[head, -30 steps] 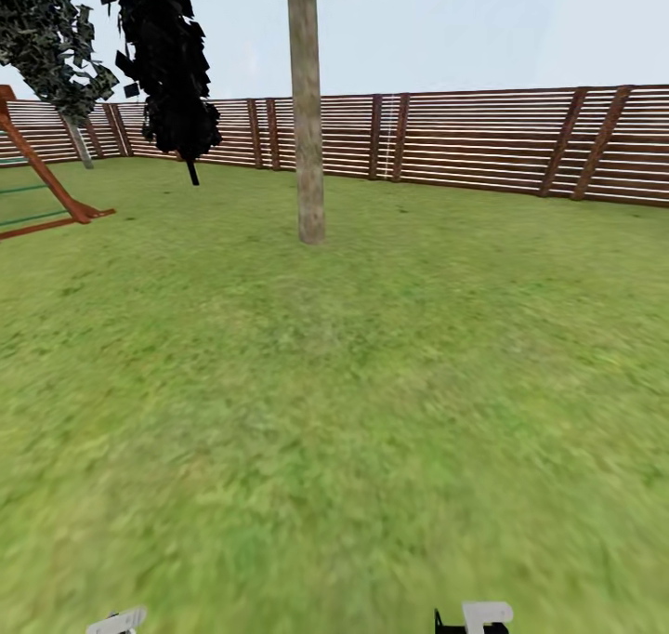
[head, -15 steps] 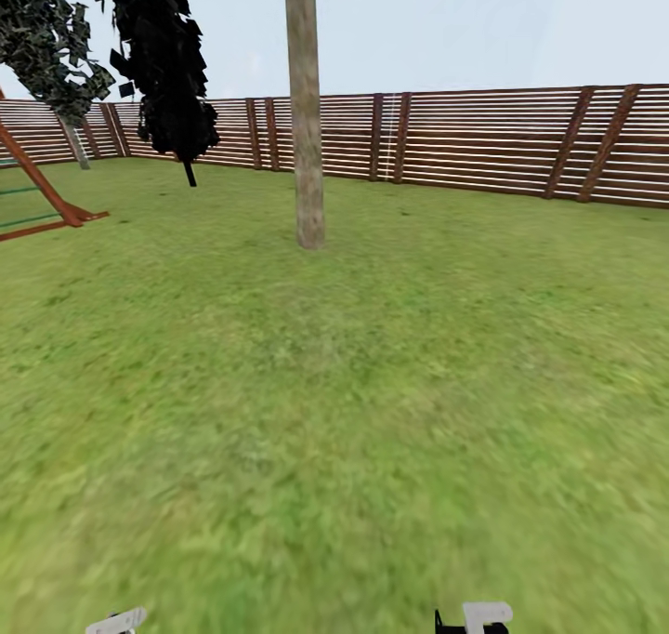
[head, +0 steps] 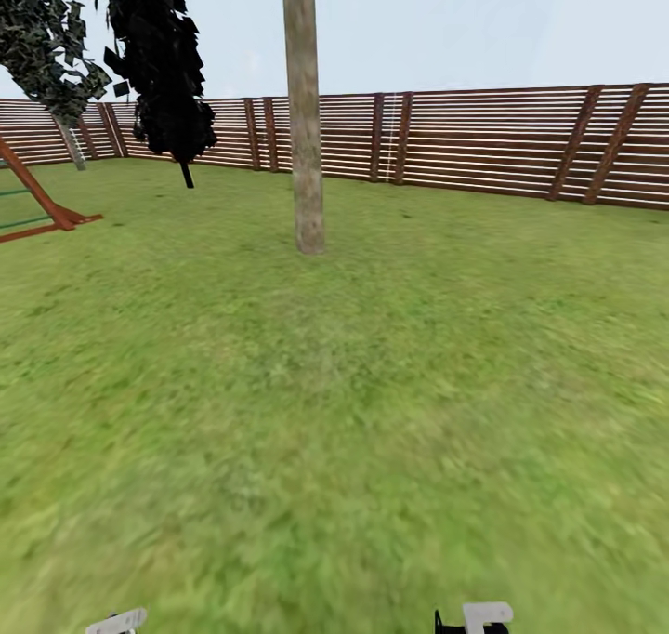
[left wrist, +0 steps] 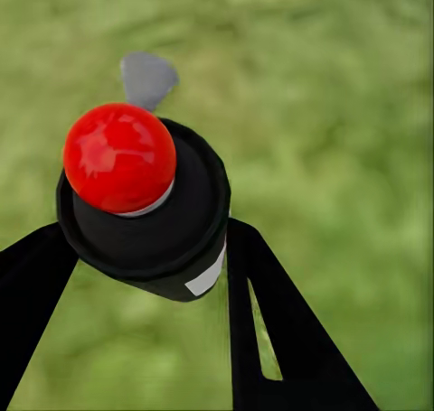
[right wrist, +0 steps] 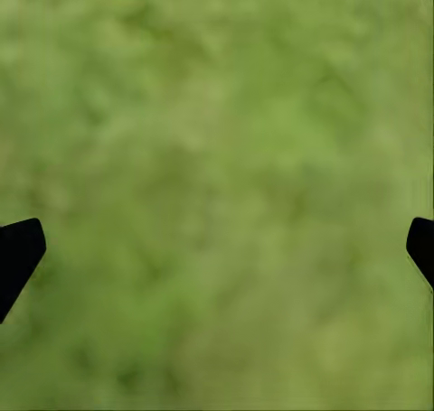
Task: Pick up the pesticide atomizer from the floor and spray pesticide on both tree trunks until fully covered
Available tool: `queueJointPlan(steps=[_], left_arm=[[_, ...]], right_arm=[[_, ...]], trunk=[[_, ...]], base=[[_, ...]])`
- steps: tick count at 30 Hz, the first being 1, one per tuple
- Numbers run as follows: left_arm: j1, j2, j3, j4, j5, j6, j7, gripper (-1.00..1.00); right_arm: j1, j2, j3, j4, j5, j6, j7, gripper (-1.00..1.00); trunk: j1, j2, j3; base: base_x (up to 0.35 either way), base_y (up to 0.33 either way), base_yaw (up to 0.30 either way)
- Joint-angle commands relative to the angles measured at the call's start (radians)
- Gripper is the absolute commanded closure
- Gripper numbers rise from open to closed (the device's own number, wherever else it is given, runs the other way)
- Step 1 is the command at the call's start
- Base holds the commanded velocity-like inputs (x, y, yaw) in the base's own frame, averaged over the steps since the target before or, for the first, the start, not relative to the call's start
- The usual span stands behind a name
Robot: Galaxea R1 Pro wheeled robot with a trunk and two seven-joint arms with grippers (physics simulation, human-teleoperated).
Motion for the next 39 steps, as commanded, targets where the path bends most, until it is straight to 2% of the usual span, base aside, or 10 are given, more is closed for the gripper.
queueJointPlan(steps=[1,39], left_arm=[[0.0,0.0,0.0,0.0,0.0,0.0,0.0,1.0],[0.0,0.0,0.001,0.001,0.0,0.0,0.0,1.0]], right_arm=[[0.0,0.0,0.0,0.0,0.0,0.0,0.0,-1.0],[0.0,0.0,0.0,0.001,0.0,0.001,0.0,-1.0]], trunk=[[0.0,0.0,0.0],[0.0,0.0,0.0]], base=[[0.341,0.0,0.0],[0.341,0.0,0.0]])
